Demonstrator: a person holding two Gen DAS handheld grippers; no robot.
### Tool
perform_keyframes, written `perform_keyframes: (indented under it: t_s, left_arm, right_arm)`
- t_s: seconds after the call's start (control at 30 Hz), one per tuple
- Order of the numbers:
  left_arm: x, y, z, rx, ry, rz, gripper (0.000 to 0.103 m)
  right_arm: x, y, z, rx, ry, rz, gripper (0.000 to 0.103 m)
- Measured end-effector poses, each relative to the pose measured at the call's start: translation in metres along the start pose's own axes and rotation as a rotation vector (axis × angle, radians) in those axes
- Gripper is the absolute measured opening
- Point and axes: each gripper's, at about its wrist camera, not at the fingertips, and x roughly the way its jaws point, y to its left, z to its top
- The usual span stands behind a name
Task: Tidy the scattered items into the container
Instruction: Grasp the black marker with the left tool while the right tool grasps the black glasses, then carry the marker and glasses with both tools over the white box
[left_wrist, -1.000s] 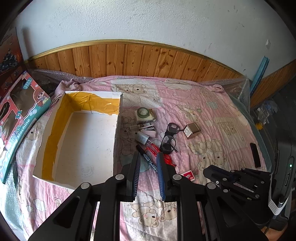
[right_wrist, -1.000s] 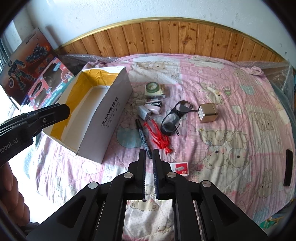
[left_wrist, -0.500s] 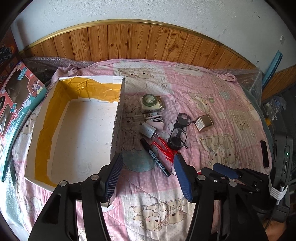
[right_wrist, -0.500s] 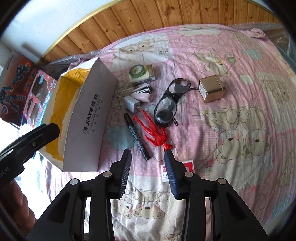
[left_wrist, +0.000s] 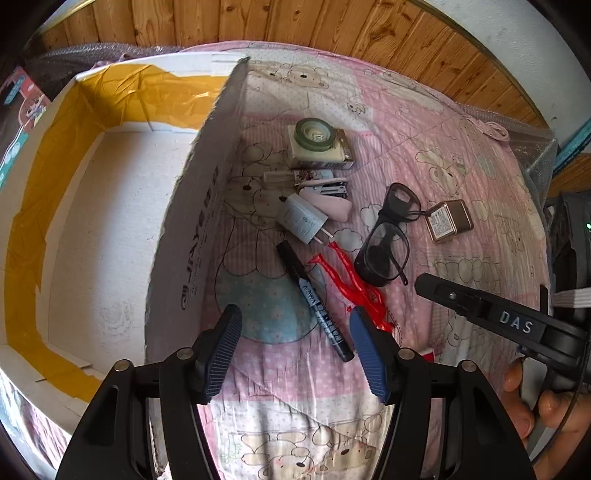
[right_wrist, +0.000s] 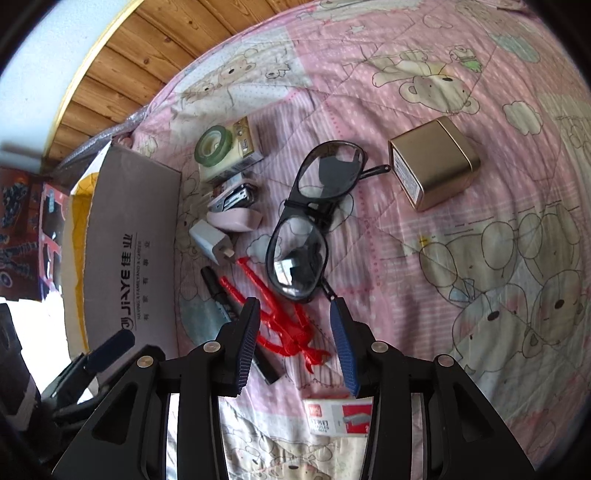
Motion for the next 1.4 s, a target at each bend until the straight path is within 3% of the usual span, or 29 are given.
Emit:
perform_keyframes:
  t_s: [0.23, 0.33, 0.43, 0.47, 0.5, 0.53, 0.7, 0.83, 1.0, 1.1, 1.13, 1.17, 1.23, 1.4]
  left_arm:
    - [0.01, -0.02, 0.012, 0.055, -0.062, 0.117, 0.071]
    - [-0.004, -0.036, 0.009, 0.14, -0.123, 0.143, 0.071]
    - [0.007, -0.036, 0.01, 0.117, -0.066, 0.101, 0.071]
    - [0.013, -0.034, 0.01, 0.101, -0.05, 0.095, 0.071]
    - [0.02, -0.032, 0.009, 0.084, -0.031, 0.091, 0.071]
    - [0.027, -0.029, 0.008, 0.062, -0.013, 0.083, 0.071]
    - [0.063, -0.013, -0.011, -0.07, 0.074, 0.033, 0.071]
    - [0.086, -0.005, -0.02, -0.146, 0.118, 0.033, 0.071]
    - [0.097, -0.016, -0.019, -0.109, 0.084, 0.146, 0.07]
    - [0.099, -0.029, -0.019, -0.032, 0.047, 0.198, 0.06]
    - [0.098, -0.034, -0.02, 0.007, 0.035, 0.196, 0.048]
    - [0.096, -0.039, -0.021, 0.031, 0.032, 0.184, 0.028]
    - [0.092, -0.037, -0.024, 0.014, 0.057, 0.155, 0.017]
    - [0.077, -0.017, -0.026, -0.076, 0.085, 0.071, 0.014]
  right_arm:
    - [0.036, -0.01, 0.041, 0.051, 0.039, -0.001, 0.046]
    - [0.057, -0.01, 0.048, 0.044, 0.089, 0.022, 0.047]
    - [0.064, -0.002, 0.054, 0.002, 0.065, 0.04, 0.061]
    - [0.064, 0.002, 0.055, -0.031, 0.055, 0.026, 0.061]
    - [0.065, 0.005, 0.056, -0.065, 0.046, 0.012, 0.058]
    - [0.064, 0.005, 0.055, -0.09, 0.037, 0.001, 0.046]
    - [0.05, -0.013, 0.049, -0.098, 0.005, 0.016, 0.033]
    - [0.037, -0.031, 0.042, -0.078, 0.002, 0.026, 0.032]
    - [0.035, -0.044, 0.033, -0.053, 0.011, 0.058, 0.032]
    - [0.036, -0.046, 0.031, -0.042, 0.012, 0.075, 0.032]
    - [0.035, -0.045, 0.03, -0.039, 0.012, 0.08, 0.032]
    - [0.034, -0.045, 0.029, -0.04, 0.01, 0.083, 0.032]
    - [0.031, -0.044, 0.027, -0.045, 0.002, 0.089, 0.032]
    - [0.02, -0.036, 0.019, -0.061, -0.017, 0.085, 0.032]
